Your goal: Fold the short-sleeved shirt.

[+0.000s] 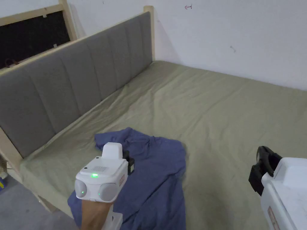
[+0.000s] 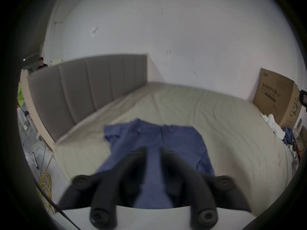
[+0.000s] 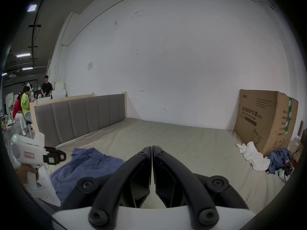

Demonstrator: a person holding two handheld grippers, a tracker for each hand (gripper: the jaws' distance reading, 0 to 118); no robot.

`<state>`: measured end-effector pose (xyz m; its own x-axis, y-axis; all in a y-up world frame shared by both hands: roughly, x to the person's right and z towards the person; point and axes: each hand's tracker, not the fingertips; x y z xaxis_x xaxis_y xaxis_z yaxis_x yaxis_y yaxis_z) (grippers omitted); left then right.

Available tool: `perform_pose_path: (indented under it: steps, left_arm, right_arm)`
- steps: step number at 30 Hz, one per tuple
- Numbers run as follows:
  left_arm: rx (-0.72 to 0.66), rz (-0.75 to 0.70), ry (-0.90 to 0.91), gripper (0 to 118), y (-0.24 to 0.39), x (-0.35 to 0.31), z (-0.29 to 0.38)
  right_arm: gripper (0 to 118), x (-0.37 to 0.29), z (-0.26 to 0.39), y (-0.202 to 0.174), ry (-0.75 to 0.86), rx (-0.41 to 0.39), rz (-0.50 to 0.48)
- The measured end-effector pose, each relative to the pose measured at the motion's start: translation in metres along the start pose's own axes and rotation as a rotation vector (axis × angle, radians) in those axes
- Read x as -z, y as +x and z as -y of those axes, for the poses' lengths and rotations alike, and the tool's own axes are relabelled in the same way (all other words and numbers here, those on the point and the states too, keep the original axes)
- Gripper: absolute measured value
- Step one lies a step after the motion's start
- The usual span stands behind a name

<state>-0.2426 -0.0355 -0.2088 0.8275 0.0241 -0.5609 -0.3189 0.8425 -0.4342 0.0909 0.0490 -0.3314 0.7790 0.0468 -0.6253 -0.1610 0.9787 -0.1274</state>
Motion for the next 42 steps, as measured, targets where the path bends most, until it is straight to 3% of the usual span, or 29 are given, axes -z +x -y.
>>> perform_pose_path:
  steps: [1, 3, 10, 12, 14, 16, 17, 18, 19, 21, 27, 29, 35, 42]
  left_arm:
    - [-0.005, 0.01, -0.045, 74, 0.004, 0.012, 0.002]
    - [-0.004, 0.025, -0.143, 107, 0.013, 0.036, 0.01]
    - [0.032, 0.016, -0.393, 109, 0.035, 0.086, 0.048]
    - [0.053, 0.019, -0.451, 100, 0.039, 0.096, 0.061]
    - [0.06, 0.028, -0.511, 69, 0.043, 0.104, 0.072]
    - [0.08, 0.005, -0.466, 61, 0.047, 0.101, 0.077]
    - [0.087, 0.009, -0.474, 47, 0.048, 0.101, 0.074]
    - [0.092, 0.018, -0.474, 19, 0.049, 0.1, 0.071]
    - [0.113, 0.013, -0.459, 0, 0.05, 0.1, 0.069]
    - [0.137, 0.0, -0.451, 0, 0.047, 0.096, 0.071]
    - [-0.097, 0.104, -0.334, 0, 0.012, 0.06, 0.032]
    - [-0.116, 0.143, -0.283, 0, 0.012, 0.035, 0.012]
    - [-0.002, 0.272, -0.088, 0, 0.051, -0.038, -0.064]
    - [0.121, 0.494, 0.097, 0, 0.146, -0.098, -0.158]
  right_arm:
    - [2, 0.0, 0.0, 0.003, -0.009, 0.0, 0.009]
    - [2, 0.001, 0.004, 0.009, -0.023, 0.002, 0.025]
    - [2, 0.002, 0.017, 0.026, -0.07, 0.002, 0.065]
    - [2, 0.0, 0.019, 0.029, -0.081, -0.001, 0.071]
    - [2, -0.002, 0.021, 0.032, -0.087, 0.001, 0.076]
    - [2, -0.004, 0.023, 0.035, -0.096, 0.001, 0.081]
    - [2, -0.006, 0.023, 0.037, -0.098, 0.0, 0.082]
    - [2, -0.007, 0.023, 0.039, -0.099, 0.0, 0.085]
    - [2, -0.009, 0.023, 0.04, -0.1, 0.0, 0.087]
    - [2, -0.012, 0.022, 0.044, -0.102, 0.003, 0.091]
    - [2, -0.03, 0.015, 0.059, -0.071, 0.014, 0.101]
    - [2, -0.036, 0.012, 0.064, -0.06, 0.017, 0.107]
    - [2, -0.061, 0.007, 0.085, -0.018, 0.05, 0.131]
    - [2, -0.102, 0.0, 0.115, 0.033, 0.068, 0.193]
